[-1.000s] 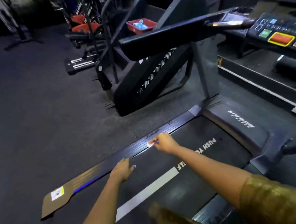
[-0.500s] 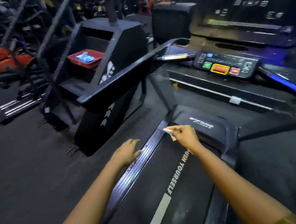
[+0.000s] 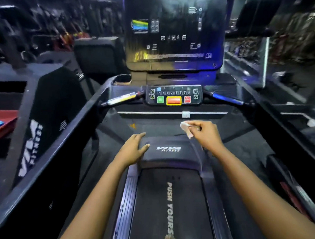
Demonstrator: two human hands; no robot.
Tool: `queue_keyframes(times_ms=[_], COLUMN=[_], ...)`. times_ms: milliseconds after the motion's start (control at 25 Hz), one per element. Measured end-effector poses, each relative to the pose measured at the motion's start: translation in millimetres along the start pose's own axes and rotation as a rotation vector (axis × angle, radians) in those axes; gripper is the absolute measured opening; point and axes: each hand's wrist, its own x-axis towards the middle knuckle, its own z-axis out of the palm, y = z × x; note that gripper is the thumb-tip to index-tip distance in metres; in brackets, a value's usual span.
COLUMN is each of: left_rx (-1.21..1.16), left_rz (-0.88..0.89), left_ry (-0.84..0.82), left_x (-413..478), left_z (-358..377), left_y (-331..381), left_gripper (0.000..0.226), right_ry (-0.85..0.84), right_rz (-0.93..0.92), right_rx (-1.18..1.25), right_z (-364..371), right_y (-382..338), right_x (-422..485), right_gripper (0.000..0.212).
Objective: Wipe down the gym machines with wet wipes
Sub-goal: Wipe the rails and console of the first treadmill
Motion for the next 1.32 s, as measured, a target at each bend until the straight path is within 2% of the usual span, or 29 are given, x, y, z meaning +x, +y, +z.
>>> queue_keyframes(times_ms=[120,320,560,720,960,1120,1320], left_rx=[-0.035,-0.093,-0.349,-0.534,-0.748,-0.804,-0.862], left_rz=[0.047,0.054,-0.048,-0.078,0.034,0.146,0.330], left_ry=[0.059,0.238,0.504,0.632,0.647,0.527,0.470], left_x=[73.6,177.0,287.2,373.8,498.5,558.0,611.9], left_z=[-20.8,-68.5,-103.3,-127.7,-179.7,-210.4,-237.9], left_y=[-5.9,-22.2,-53.9,-75.1,-98.0,-95.0,-84.2], left_gripper=[0.054,0.052,0.059,0.061,0.055,0.050,0.081], right_ry=[0.078,0.071,0.107,0.107,0.167,0.233,0.371], right_rz=[-0.086,-0.224,-0.408,-0.573,-0.666,-0.704,-0.727], right_rx=[-0.021,0.027,0.060,-0.021,-0.086,-0.045,-0.069], right_z=[5.1,28.9,78.3,110.3,118.5,106.0,92.2], right_y=[-12.3,-35.9,-74.3,-90.5,-140.0,-170.1,-201.5], right_x=[69.0,187.9,330.2,406.2,514.8,566.2,632.7], right_gripper=[0.025,0.026,0.027,0.028,0.027,0.028,0.027])
